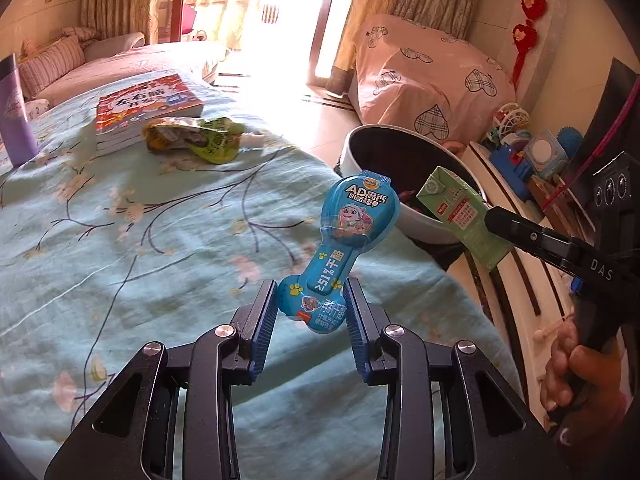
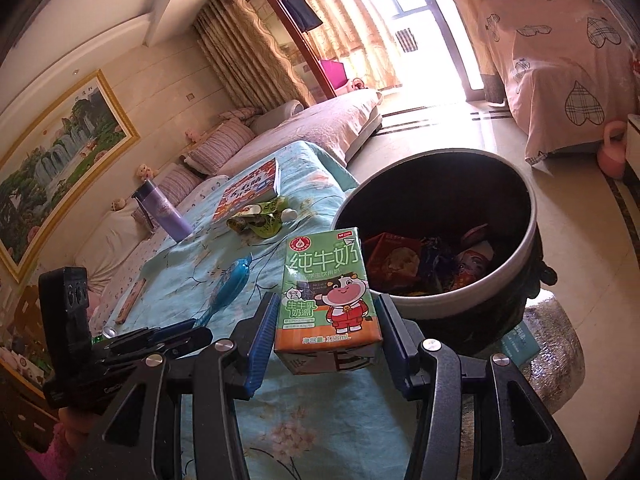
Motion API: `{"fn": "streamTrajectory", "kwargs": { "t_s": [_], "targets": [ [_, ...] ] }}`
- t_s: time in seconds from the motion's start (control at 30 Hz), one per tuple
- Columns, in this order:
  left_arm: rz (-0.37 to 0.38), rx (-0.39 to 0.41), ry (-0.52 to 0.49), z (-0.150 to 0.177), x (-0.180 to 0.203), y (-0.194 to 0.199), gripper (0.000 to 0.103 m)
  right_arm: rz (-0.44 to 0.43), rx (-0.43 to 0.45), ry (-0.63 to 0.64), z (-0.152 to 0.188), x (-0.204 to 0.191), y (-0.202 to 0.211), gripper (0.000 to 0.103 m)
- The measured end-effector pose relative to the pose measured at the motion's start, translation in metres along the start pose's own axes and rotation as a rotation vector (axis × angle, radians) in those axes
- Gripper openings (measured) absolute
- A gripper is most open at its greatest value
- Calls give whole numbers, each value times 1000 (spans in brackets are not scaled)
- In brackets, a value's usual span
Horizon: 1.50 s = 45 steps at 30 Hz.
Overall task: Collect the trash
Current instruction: 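Carry the blue candy with the left tool while the right tool carries the milk carton over the bin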
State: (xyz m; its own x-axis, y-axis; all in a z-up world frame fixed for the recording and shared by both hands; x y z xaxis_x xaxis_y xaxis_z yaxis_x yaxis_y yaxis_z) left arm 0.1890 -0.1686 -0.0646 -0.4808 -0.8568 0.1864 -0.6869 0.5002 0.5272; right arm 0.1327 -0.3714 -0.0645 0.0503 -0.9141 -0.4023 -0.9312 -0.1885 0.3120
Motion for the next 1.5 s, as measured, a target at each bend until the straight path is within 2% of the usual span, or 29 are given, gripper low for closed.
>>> {"fn": "streamTrajectory", "kwargs": {
  "t_s": [0.8,1.5],
  "targets": [
    [49,2,-88,-30,68,-26,33,58,67,-27,-27,46,18,50],
    [53,-18,-118,-48,88,-56,33,87,77,-18,-48,64,7,50]
  ]
}}
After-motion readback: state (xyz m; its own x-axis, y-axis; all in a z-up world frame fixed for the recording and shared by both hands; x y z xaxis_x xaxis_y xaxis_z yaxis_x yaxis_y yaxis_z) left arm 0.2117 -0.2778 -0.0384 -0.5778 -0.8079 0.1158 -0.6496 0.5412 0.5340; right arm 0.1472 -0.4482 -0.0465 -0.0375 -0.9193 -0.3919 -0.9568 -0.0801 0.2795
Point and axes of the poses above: each gripper's, at about its wrist camera, not at the fingertips, and y roughly against the way its jaws point, x to its right, z to its underside, the point moved 5 cm from there along -y, roughly the way its jaws point, and after that the axes turned 15 degrees about x, right-handed, at the moved point
